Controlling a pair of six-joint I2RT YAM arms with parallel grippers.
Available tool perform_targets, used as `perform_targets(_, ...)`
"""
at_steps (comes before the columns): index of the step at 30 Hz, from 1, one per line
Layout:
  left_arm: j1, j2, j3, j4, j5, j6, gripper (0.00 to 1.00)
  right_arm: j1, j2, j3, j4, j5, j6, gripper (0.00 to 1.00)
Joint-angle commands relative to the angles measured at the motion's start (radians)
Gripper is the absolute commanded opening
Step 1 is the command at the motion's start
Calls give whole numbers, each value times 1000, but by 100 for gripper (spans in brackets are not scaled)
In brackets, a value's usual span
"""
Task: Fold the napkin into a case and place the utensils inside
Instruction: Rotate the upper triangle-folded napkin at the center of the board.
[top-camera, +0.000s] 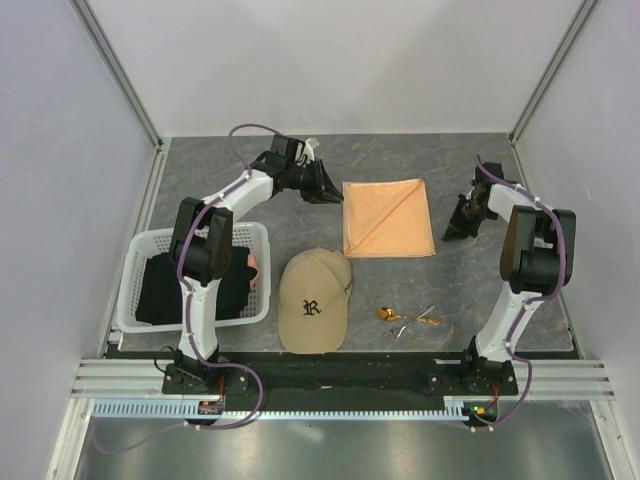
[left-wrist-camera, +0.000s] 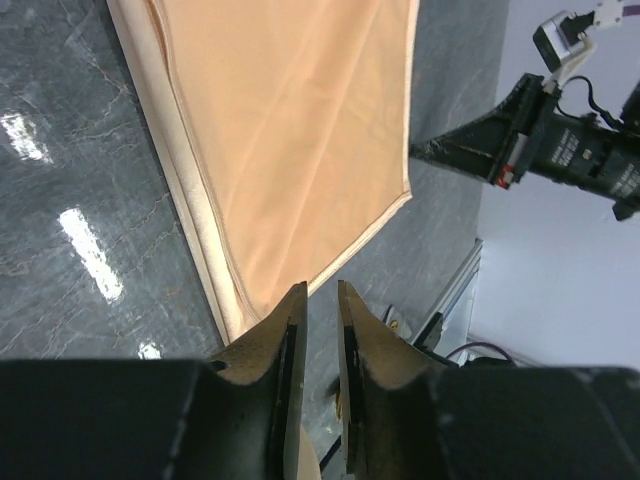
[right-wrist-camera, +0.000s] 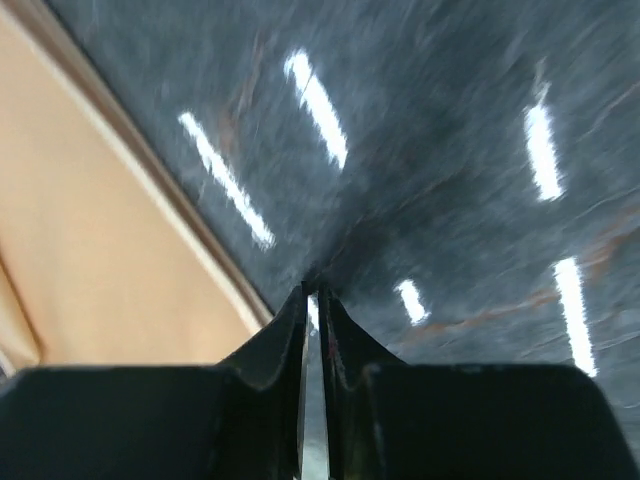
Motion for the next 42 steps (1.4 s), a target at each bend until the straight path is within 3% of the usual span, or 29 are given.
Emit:
perform_targets(1, 18, -83, -11, 22, 6, 26, 25, -19, 45, 162, -57, 155, -75, 15)
perform_targets(9, 22, -103, -20, 16, 40, 23, 25, 27, -97, 126, -69, 7, -14, 22)
perform_targets(10, 23, -103, -22, 16, 45, 19, 26, 50, -100, 121, -61, -75, 3, 23)
perform_targets(13, 23, -102, -31, 12, 48, 11, 28, 125, -84, 112, -47, -115, 23, 29)
perform_targets(17, 29, -62, -2, 10, 72, -20, 29, 170, -59, 51, 60, -158, 90, 31)
perform_targets(25, 32, -88, -29, 30, 33, -9, 30, 161, -27, -84, 110, 3, 6, 25)
perform_targets(29, 38, -107, -59, 30, -14, -16, 31, 89, -21, -110, 108, 106, -26, 24)
perform_targets(35, 41, -78, -23, 29, -17, -16, 33, -11, 30, -33, 87, 175, -72, 25)
perform_targets(42, 23, 28, 73, 38, 0, -49, 38, -10, 39, 132, 30, 266, -117, 29)
